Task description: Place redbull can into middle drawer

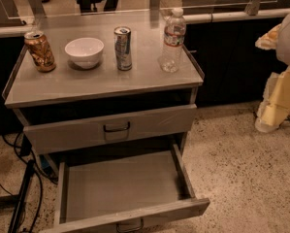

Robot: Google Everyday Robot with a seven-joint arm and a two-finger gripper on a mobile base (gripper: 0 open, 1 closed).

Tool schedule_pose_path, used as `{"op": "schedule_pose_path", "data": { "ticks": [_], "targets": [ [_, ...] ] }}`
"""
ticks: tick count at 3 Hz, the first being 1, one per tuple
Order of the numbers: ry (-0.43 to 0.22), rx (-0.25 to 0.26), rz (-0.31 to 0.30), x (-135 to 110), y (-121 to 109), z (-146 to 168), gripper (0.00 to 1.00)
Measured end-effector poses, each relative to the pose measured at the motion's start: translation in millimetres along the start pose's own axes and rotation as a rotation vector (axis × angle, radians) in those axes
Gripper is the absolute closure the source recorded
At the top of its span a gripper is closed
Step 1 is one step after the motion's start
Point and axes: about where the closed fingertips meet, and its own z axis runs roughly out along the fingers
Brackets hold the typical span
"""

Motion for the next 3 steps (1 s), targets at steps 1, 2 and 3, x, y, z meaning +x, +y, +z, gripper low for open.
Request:
{"op": "schedule_pose_path", "data": {
  "ticks": [1, 2, 3],
  "targets": [
    [0.0, 0.0, 0.0, 0, 0, 0, 0.0],
    [-0.054, 0.01, 0.041, -15, -11, 10, 0.0],
    [-0.113, 0.038, 0.083, -50, -33, 30, 0.0]
  ]
}}
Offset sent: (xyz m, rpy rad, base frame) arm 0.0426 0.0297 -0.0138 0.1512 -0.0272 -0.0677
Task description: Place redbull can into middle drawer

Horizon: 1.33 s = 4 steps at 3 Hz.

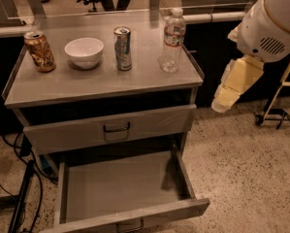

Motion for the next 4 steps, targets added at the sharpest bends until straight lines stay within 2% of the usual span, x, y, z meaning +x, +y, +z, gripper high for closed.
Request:
{"op": "schedule_pose_path", "data": {
  "ticks": [1, 2, 3, 4],
  "targets": [
    [-0.034, -0.001, -0.036, -36, -5, 9, 0.0],
    [-0.04, -0.003, -0.044, -43, -5, 10, 0.0],
    [-0.105, -0.024, -0.003, -50, 14, 21, 0.0],
    [-0.175, -0.025, -0.005, -76, 33, 34, 0.0]
  ]
}}
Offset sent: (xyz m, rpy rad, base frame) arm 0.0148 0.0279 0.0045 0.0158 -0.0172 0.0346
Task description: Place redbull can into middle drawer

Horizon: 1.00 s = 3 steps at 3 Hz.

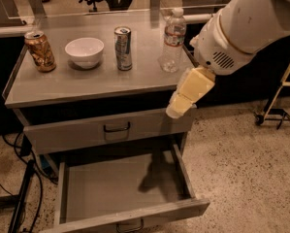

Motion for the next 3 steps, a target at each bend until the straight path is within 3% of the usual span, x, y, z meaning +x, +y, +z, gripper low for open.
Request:
{"op": "schedule_pose_path", "data": {
  "ticks": [1, 2, 3],
  "targets": [
    [-0.037, -0.033, -0.009, -13, 19, 8, 0.0],
    [-0.038, -0.034, -0.009, -14, 19, 8, 0.0],
    [-0.122, -0.073, -0.024, -38, 30, 37, 0.0]
  ]
}}
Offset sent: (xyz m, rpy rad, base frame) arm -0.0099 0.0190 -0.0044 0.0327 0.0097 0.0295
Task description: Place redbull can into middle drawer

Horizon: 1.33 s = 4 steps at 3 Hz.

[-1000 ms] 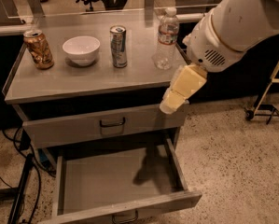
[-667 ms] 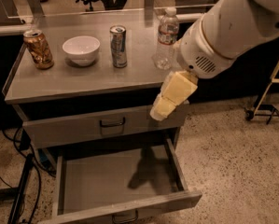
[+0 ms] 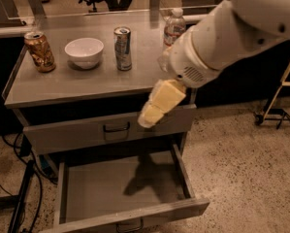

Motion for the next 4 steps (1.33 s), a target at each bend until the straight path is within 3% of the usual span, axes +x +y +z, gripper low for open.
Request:
{"op": "schedule_pose_path", "data": {
  "ticks": [1, 3, 4],
  "targets": [
    [-0.086, -0.053, -0.017, -30, -2, 53, 0.0],
    [-0.097, -0.049, -0.006, -29, 0, 63, 0.0],
    [-0.12, -0.05, 0.002, -35, -4, 90, 0.0]
  ]
}}
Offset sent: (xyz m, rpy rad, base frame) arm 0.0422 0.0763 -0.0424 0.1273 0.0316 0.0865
